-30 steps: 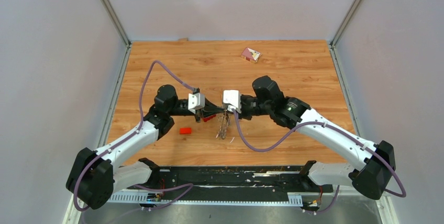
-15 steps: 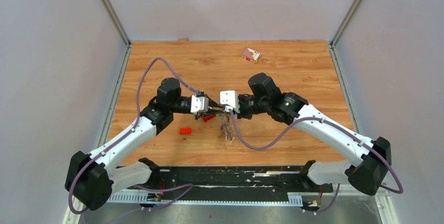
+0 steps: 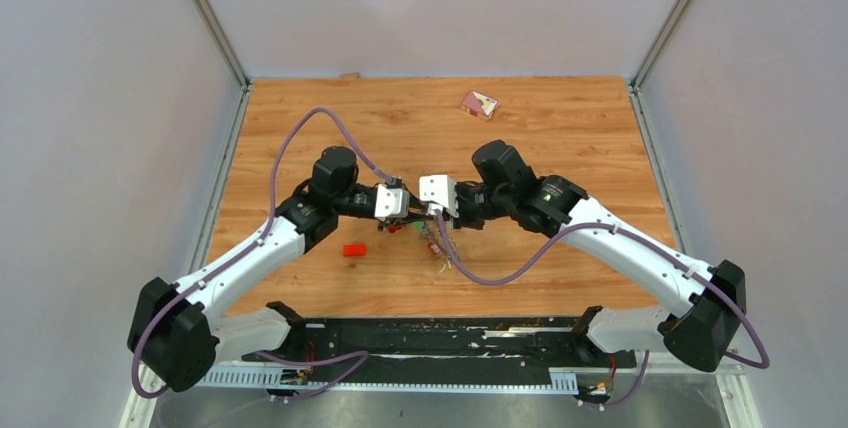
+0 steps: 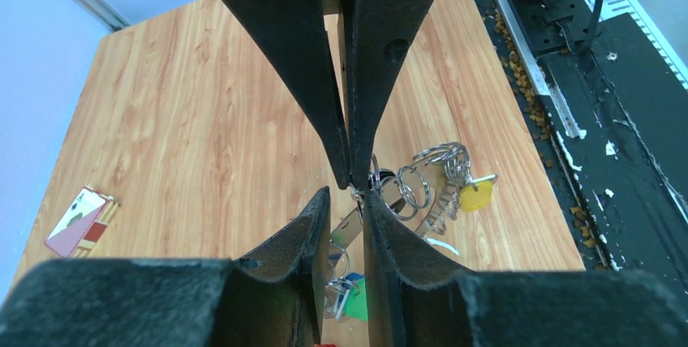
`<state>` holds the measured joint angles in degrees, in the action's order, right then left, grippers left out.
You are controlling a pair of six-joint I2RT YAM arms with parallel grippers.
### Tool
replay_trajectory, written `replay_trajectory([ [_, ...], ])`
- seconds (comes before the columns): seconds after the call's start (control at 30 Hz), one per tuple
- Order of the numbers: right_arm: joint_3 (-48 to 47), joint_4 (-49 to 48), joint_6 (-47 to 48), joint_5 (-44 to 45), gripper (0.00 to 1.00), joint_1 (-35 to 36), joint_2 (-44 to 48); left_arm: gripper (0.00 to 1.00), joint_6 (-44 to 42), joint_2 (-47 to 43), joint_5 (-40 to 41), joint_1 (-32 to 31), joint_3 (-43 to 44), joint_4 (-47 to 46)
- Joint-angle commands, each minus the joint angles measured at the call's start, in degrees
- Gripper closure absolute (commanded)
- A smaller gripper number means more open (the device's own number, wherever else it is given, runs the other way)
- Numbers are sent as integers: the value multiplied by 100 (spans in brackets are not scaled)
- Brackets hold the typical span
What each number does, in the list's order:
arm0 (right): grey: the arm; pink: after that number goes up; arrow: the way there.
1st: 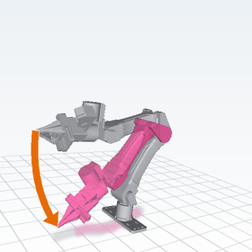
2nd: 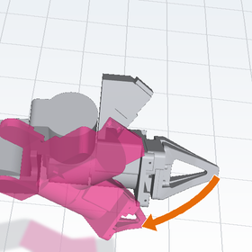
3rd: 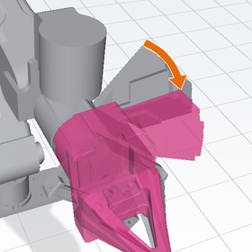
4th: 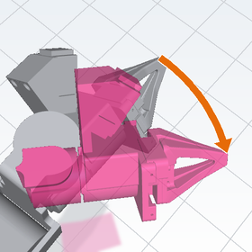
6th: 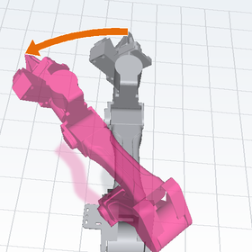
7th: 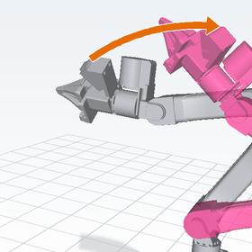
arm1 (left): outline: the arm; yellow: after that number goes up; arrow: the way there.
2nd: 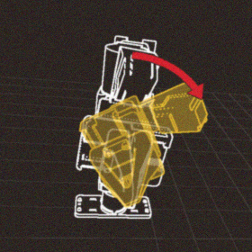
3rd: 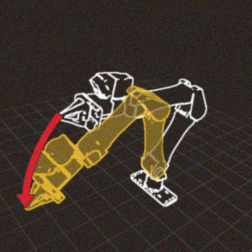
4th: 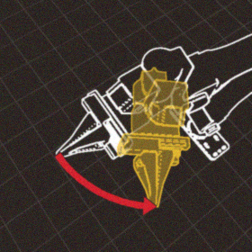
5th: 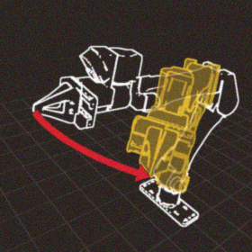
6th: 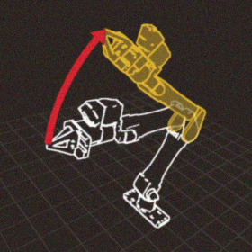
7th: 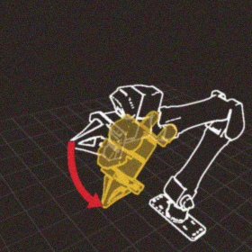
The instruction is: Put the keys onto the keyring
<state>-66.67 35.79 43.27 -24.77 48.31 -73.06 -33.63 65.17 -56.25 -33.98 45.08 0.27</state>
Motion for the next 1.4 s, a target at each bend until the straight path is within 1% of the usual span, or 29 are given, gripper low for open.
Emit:
replay_trajectory([
  [0.0,-219,-444,-105,-73,100,55,104,71,-49,56,59,-37,152,26],
  [0.43,73,-741,-195,138,100,38,275,72,-19,-186,-88,-38,-113,-2],
  [0.6,117,-774,-196,122,100,27,304,73,-29,-209,96,-39,-102,-1],
  [0.77,154,-810,-221,99,100,26,301,79,121,-155,285,-39,-88,-211],
  [0.9,146,-827,-246,87,100,29,308,80,154,-92,298,-35,-56,-225],
  [1.37,146,-920,-405,57,100,29,308,80,318,60,263,-39,-52,-343],
])
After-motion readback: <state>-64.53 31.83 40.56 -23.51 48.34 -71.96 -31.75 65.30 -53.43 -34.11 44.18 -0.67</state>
